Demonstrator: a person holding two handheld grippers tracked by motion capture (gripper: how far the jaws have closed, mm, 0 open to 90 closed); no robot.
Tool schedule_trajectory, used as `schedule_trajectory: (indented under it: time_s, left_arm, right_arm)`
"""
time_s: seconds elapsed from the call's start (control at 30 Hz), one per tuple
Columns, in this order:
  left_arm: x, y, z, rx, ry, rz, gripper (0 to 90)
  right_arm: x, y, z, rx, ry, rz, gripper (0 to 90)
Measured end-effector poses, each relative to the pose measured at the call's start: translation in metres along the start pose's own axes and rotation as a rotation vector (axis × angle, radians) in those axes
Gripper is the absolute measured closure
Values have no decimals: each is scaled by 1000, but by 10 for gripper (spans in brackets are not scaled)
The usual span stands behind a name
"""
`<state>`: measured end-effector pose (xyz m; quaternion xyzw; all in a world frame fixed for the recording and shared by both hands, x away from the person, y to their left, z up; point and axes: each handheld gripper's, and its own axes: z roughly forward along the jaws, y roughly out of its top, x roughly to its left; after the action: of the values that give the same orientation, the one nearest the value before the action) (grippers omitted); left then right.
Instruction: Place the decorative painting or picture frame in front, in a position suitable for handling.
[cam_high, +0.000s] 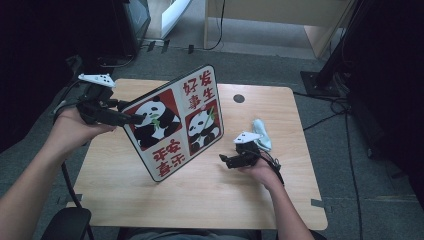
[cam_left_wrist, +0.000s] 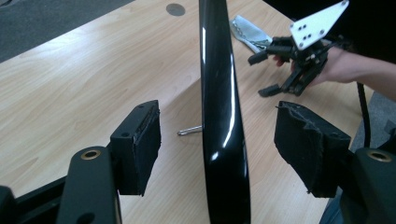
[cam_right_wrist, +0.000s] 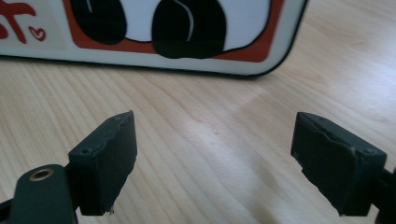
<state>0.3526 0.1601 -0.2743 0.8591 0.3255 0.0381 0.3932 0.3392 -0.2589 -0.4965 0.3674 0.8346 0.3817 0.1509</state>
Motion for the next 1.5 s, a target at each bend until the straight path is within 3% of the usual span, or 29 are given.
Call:
schedule_trajectory:
  time_s: [0.33, 0.4, 0.6, 0.77, 0.87, 0.93, 1.1, 1.23, 1.33, 1.5]
  left_arm:
    - [-5, -26, 2, -21, 11, -24, 331]
    - [-8, -32, 2, -28, 29, -23, 369]
    - [-12, -47, 7, -34, 20, -35, 385]
    - [-15, -58, 12, -48, 20, -38, 437]
    - [-18, -65, 17, -38, 6, -46, 522]
    - [-19, -70, 21, -36, 6, -49, 534]
    - [-24, -80, 33, -48, 12, -24, 541]
    - [-21, -87, 38, -86, -31, -55, 547]
    - [-20, -91, 44, -54, 8, -32, 548]
    - [-17, -98, 51, -77, 7, -28, 568]
  right_arm:
    - [-31, 5, -23, -35, -66, 43, 243]
    - [-39, 5, -27, -38, -84, 67, 272]
    - [-61, 3, -38, -70, -111, 146, 321]
    - [-74, 0, -38, -63, -133, 179, 331]
    - [-82, -1, -39, -64, -156, 199, 340]
    - [-89, -2, -40, -53, -188, 207, 372]
    - [-102, -8, -41, -52, -197, 261, 437]
    - [-106, -12, -36, -33, -223, 277, 488]
    - [-108, -12, -35, -43, -232, 284, 495]
    - [-115, -18, -29, -21, -256, 304, 556]
